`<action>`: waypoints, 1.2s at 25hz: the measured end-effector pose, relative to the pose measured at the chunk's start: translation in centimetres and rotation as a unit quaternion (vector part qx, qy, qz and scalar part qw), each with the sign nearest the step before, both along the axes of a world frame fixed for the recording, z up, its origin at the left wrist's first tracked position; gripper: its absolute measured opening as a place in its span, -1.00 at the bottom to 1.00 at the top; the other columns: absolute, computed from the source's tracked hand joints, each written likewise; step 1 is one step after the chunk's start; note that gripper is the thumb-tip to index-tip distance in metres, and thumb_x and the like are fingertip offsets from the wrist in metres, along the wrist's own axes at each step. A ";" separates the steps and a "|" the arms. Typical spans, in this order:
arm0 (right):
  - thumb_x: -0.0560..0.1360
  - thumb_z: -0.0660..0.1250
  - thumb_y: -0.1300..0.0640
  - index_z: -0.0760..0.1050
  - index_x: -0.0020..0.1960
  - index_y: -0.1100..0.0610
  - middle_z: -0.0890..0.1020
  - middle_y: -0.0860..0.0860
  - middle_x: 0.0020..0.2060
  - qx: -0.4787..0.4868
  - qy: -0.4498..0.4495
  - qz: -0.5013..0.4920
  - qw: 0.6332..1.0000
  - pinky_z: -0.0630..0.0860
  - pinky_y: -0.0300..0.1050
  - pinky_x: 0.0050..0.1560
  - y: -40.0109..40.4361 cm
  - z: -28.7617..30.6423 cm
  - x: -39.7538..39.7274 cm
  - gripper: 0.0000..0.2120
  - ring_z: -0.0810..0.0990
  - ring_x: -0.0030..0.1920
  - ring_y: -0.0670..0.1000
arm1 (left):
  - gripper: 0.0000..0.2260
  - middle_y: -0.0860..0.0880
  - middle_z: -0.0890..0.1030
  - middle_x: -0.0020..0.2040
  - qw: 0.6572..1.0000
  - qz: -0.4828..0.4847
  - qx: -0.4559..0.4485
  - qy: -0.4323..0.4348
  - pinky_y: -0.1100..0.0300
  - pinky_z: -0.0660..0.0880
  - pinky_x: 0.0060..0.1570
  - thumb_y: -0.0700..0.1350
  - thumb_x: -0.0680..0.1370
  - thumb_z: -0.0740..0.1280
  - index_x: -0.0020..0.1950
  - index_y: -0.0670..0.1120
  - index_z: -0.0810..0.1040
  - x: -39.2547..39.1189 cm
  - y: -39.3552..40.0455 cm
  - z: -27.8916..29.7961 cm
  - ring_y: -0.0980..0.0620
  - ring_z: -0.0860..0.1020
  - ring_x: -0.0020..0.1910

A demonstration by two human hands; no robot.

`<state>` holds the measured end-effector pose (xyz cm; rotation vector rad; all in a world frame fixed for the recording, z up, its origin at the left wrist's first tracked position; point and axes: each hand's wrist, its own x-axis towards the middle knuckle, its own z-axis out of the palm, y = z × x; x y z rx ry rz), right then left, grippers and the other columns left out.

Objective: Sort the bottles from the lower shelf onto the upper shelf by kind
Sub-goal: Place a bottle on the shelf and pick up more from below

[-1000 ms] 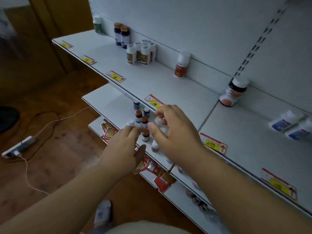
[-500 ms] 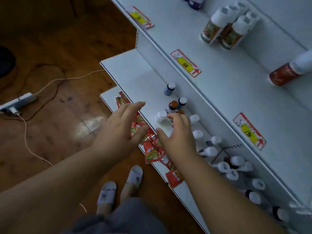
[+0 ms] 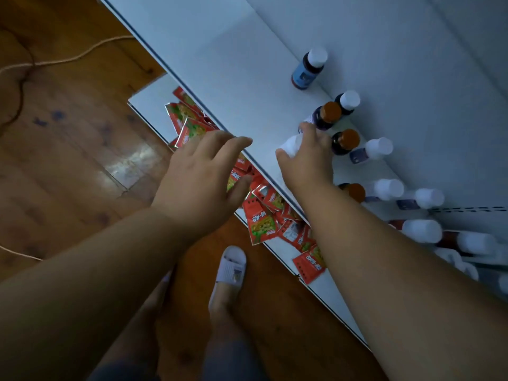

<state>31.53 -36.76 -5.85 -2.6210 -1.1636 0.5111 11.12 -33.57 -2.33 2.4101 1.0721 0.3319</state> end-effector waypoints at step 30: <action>0.53 0.33 0.04 0.52 0.13 0.17 0.58 0.18 -0.10 0.489 0.587 -0.351 0.540 0.58 0.20 -0.10 -24.7 48.5 -12.5 -0.74 0.65 -0.09 0.22 | -0.43 0.24 0.45 0.28 0.930 -0.159 -0.286 -0.164 0.24 0.39 0.20 0.41 0.51 -0.12 0.39 0.24 0.36 -4.1 -16.8 39.6 0.31 0.42 0.22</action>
